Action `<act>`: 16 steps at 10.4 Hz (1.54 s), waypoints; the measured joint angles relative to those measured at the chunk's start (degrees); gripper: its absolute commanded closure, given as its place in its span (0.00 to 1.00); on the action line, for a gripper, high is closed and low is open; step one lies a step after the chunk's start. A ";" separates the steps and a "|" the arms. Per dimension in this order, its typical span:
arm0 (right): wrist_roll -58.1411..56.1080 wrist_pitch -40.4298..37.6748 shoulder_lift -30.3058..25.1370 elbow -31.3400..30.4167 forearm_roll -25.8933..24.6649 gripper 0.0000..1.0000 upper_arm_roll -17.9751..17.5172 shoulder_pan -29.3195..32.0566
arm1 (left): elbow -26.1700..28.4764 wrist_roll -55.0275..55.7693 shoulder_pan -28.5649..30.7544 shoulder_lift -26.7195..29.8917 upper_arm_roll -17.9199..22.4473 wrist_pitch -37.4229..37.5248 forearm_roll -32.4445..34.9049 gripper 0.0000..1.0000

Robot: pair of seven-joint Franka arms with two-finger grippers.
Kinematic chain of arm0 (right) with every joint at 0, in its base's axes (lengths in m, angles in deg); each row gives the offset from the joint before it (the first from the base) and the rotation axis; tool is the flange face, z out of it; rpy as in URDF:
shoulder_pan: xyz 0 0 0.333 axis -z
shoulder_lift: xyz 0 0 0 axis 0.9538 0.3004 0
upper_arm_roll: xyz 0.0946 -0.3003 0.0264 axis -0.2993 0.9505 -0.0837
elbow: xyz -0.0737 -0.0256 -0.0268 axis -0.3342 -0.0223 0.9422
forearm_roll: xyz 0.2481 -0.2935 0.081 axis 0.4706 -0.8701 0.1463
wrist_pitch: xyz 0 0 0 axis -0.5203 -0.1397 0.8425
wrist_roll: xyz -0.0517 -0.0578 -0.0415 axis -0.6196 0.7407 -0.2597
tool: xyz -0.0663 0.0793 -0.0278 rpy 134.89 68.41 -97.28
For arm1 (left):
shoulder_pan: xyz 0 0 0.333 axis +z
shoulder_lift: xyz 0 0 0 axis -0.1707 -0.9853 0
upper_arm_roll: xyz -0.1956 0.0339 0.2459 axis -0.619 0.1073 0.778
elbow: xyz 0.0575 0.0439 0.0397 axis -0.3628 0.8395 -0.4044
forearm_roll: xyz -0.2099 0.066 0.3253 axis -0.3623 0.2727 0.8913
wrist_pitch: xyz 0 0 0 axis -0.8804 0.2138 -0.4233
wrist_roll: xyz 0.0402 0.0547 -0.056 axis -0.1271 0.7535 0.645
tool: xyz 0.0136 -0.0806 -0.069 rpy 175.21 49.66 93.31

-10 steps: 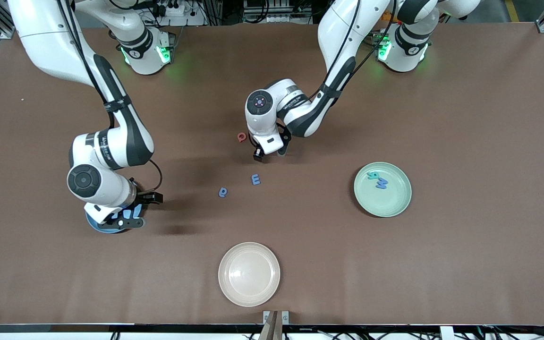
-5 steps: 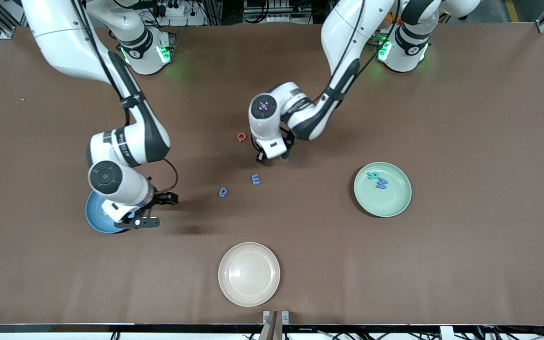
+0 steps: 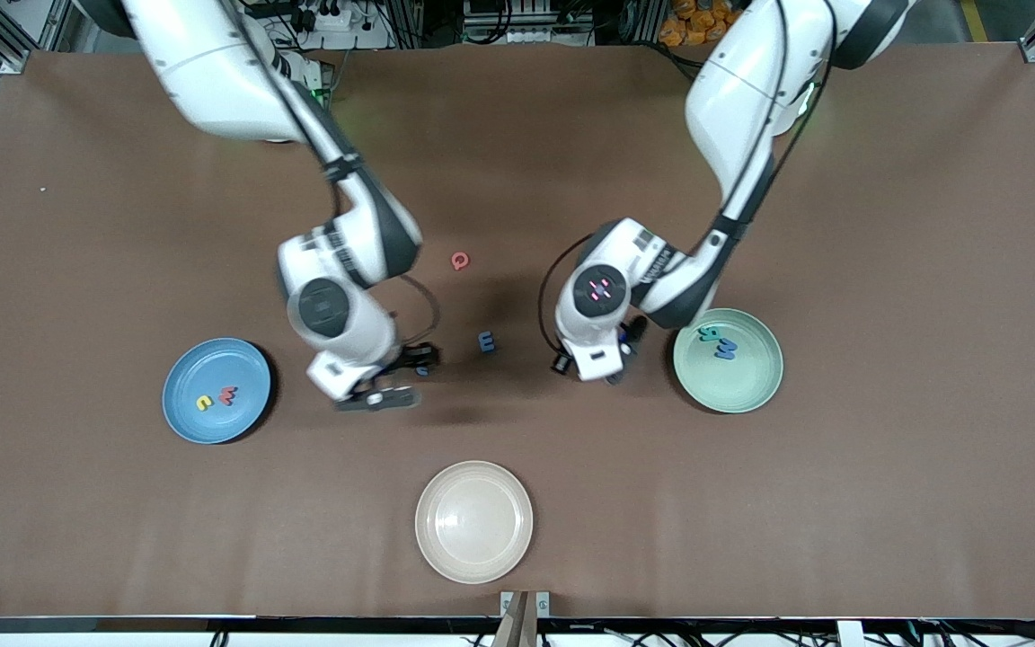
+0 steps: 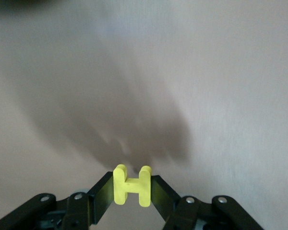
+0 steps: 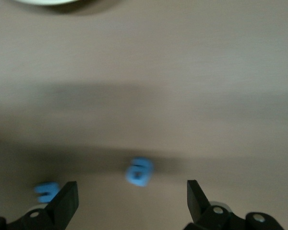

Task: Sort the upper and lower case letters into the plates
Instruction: 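Place the yellow H on the green plate with the left gripper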

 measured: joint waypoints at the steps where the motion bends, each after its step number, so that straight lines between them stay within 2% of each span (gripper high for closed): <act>1: 0.10 1.53 1.54 0.11 0.00 0.00 0.01 -2.34 | -0.78 -6.16 2.35 0.56 -0.03 3.43 -0.03 0.90; 4: 0.10 3.59 5.51 0.96 0.00 0.00 0.02 -6.72 | -1.29 -29.64 12.45 2.93 0.00 13.00 -0.06 0.90; 6: 0.10 3.75 7.94 3.73 0.00 0.00 0.00 -8.20 | -1.16 -44.74 18.61 4.01 -0.03 17.52 -0.06 0.90; 7: 0.10 3.75 8.62 4.58 0.00 0.00 0.01 -8.86 | -0.89 -49.22 20.22 4.05 -0.04 18.61 -0.06 0.84; 8: 0.10 3.75 8.97 5.01 0.00 0.00 0.01 -9.30 | -0.37 -51.45 20.79 4.03 -0.04 18.93 -0.06 0.35; 9: 0.10 3.74 9.07 5.12 0.00 0.28 0.01 -9.47 | 0.05 -52.00 20.66 4.00 -0.12 18.93 -0.05 0.00; 10: 0.10 3.73 9.08 5.12 0.00 0.99 0.05 -9.48 | 0.24 -52.06 20.28 3.99 -0.25 18.95 0.02 0.00; 16: 0.12 3.13 8.63 5.83 0.06 1.00 0.50 -9.41 | 0.19 -50.45 17.86 4.02 -0.85 18.73 -0.18 0.00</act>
